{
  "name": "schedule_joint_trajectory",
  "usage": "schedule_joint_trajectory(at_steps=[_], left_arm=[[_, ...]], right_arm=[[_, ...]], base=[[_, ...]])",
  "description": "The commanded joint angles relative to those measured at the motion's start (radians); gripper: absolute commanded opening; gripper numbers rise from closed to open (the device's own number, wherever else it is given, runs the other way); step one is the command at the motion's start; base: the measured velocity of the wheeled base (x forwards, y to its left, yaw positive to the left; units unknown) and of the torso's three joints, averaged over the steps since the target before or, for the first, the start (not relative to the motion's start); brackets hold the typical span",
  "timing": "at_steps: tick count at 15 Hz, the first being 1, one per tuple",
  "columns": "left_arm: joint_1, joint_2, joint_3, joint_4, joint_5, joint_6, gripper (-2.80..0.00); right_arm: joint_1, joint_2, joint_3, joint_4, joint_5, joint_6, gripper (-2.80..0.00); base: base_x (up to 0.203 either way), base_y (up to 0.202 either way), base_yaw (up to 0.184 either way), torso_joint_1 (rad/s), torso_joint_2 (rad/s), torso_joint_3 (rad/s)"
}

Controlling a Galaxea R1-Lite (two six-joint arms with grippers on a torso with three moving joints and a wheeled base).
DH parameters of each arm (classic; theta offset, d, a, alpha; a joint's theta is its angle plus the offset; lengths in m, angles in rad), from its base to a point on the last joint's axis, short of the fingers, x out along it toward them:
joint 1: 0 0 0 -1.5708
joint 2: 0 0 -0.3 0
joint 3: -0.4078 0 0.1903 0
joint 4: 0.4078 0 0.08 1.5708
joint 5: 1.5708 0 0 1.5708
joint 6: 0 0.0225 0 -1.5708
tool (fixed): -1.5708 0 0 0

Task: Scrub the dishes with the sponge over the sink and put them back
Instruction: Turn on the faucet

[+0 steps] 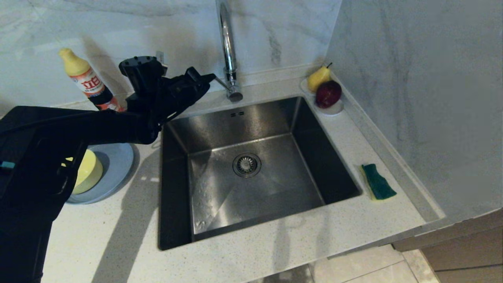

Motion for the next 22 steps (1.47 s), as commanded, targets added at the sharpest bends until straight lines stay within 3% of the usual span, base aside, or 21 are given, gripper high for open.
schedule_joint_trajectory(at_steps=[1,6,15,22], left_arm=[[-0.003,0.006,0.0,0.0,-0.002,-0.005,-2.8],[-0.003,-0.011,0.03,0.015,-0.003,-0.008,-2.8],[-0.01,-0.12,0.191,0.008,-0.011,-0.001,-2.8],[-0.019,-0.145,0.3,-0.043,-0.009,0.046,-2.8]], right_arm=[[0.0,-0.002,0.0,0.0,0.001,0.0,-2.8],[0.0,-0.002,0.0,0.0,0.001,0.0,-2.8],[0.0,-0.002,0.0,0.0,0.001,0.0,-2.8],[0.0,-0.002,0.0,0.0,0.001,0.0,-2.8]], base=[[0.0,0.0,0.0,0.0,0.0,0.0],[0.0,0.0,0.0,0.0,0.0,0.0],[0.0,0.0,0.0,0.0,0.0,0.0],[0.0,0.0,0.0,0.0,0.0,0.0]])
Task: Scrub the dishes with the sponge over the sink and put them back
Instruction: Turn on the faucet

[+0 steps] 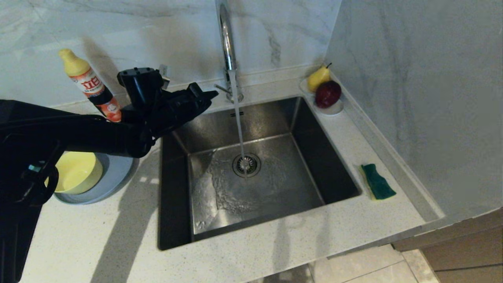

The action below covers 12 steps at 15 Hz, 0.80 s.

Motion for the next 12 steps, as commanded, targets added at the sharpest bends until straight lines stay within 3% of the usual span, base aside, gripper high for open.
schedule_joint_trajectory(at_steps=[1,4,8,9,12], left_arm=[[0.003,-0.013,-0.011,-0.005,0.001,-0.004,-2.8],[0.042,-0.049,-0.052,0.003,0.006,-0.008,-2.8],[0.086,-0.179,-0.021,0.013,0.025,0.005,-2.8],[0.089,-0.224,0.008,0.03,0.048,0.04,-2.8],[0.091,-0.379,0.168,0.076,0.176,0.277,-2.8]], right_arm=[[0.0,-0.002,0.0,0.0,-0.001,0.0,-2.8],[0.0,-0.002,0.0,0.0,-0.001,0.0,-2.8],[0.0,-0.002,0.0,0.0,0.0,0.0,-2.8],[0.0,-0.002,0.0,0.0,0.0,0.0,-2.8],[0.0,-0.002,0.0,0.0,0.0,0.0,-2.8]], base=[[0.0,0.0,0.0,0.0,0.0,0.0],[0.0,0.0,0.0,0.0,0.0,0.0],[0.0,0.0,0.0,0.0,0.0,0.0],[0.0,0.0,0.0,0.0,0.0,0.0],[0.0,0.0,0.0,0.0,0.0,0.0]])
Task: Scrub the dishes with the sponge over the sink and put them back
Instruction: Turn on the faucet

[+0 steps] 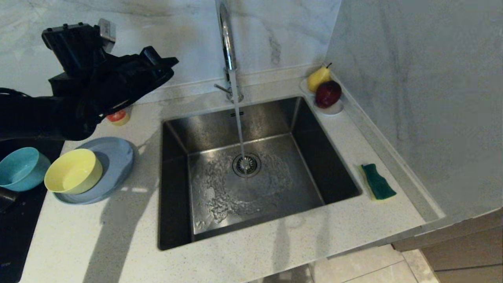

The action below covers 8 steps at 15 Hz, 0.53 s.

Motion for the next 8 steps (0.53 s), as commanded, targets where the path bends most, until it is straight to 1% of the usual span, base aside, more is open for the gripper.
schedule_joint_trajectory(at_steps=[1,3,5,8], left_arm=[[0.002,-0.189,0.132,0.004,0.082,0.134,-2.8],[0.0,-0.349,0.261,0.014,0.117,0.2,-2.8],[-0.001,-0.53,0.414,0.036,0.131,0.258,-2.8],[-0.001,-0.82,0.645,0.088,0.143,0.32,-2.8]], right_arm=[[0.0,-0.002,0.0,0.0,0.0,0.001,-2.8],[0.0,-0.002,0.0,0.0,0.0,0.0,-2.8],[0.0,-0.002,0.0,0.0,0.0,0.001,-2.8],[0.0,-0.002,0.0,0.0,0.0,0.001,-2.8]], base=[[0.0,0.0,0.0,0.0,0.0,0.0],[0.0,0.0,0.0,0.0,0.0,0.0],[0.0,0.0,0.0,0.0,0.0,0.0],[0.0,0.0,0.0,0.0,0.0,0.0]])
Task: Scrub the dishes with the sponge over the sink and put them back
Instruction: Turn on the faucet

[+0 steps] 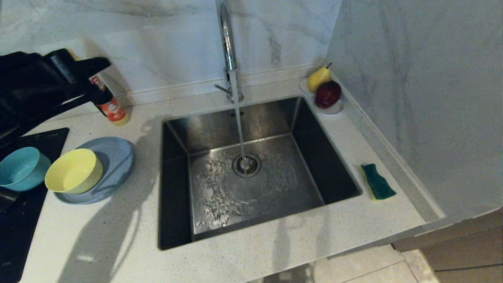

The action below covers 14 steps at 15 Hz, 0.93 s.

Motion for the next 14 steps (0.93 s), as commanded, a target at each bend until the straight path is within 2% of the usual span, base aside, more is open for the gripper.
schedule_joint_trajectory(at_steps=[1,4,7,11,14], left_arm=[[0.0,-0.33,0.163,0.053,0.017,0.037,-2.8],[0.013,-0.618,0.303,0.21,0.1,0.079,-2.8],[0.089,-0.896,0.461,0.347,0.141,0.098,-2.8],[0.118,-1.203,0.738,0.439,0.15,0.127,-2.8],[0.121,-1.287,0.962,0.44,0.133,0.173,-2.8]], right_arm=[[0.0,-0.002,0.0,0.0,0.0,0.0,-2.8],[0.0,-0.002,0.0,0.0,0.0,0.0,-2.8],[0.0,-0.002,0.0,0.0,0.0,0.0,-2.8],[0.0,-0.002,0.0,0.0,0.0,0.0,-2.8],[0.0,-0.002,0.0,0.0,0.0,0.0,-2.8]], base=[[0.0,0.0,0.0,0.0,0.0,0.0],[0.0,0.0,0.0,0.0,0.0,0.0],[0.0,0.0,0.0,0.0,0.0,0.0],[0.0,0.0,0.0,0.0,0.0,0.0],[0.0,0.0,0.0,0.0,0.0,0.0]])
